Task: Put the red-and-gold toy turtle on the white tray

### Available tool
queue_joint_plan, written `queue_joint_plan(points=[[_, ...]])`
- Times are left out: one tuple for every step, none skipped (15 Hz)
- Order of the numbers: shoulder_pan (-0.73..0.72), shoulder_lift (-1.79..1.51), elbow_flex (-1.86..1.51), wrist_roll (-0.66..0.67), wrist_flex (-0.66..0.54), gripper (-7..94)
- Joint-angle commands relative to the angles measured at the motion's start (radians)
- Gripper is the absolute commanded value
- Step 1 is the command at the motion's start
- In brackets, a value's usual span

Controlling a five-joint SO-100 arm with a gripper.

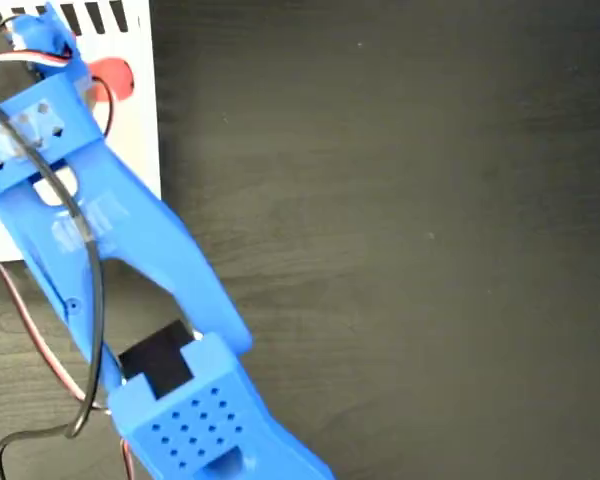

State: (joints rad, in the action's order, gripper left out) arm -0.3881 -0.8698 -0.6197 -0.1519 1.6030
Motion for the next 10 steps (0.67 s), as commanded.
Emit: queue_joint_plan(points=[[0.000, -0.051, 0.061, -0.008, 0.015, 0], [0.003, -0.051, 0.061, -0.002, 0.029, 0], [0.005, -0.051, 0.061, 0.011, 0.046, 0], [0.005, -0.051, 0.061, 0.035, 0.071, 0], [0.005, -0.052, 0.057, 0.063, 0.095, 0], [0.008, -0.054, 0.057, 0.075, 0.112, 0], [0.012, -0.054, 0.055, 0.075, 0.114, 0], [0.015, -0.055, 0.054, 0.074, 0.114, 0], [0.017, -0.055, 0.052, 0.072, 0.114, 0], [0.017, -0.055, 0.051, 0.071, 0.114, 0]])
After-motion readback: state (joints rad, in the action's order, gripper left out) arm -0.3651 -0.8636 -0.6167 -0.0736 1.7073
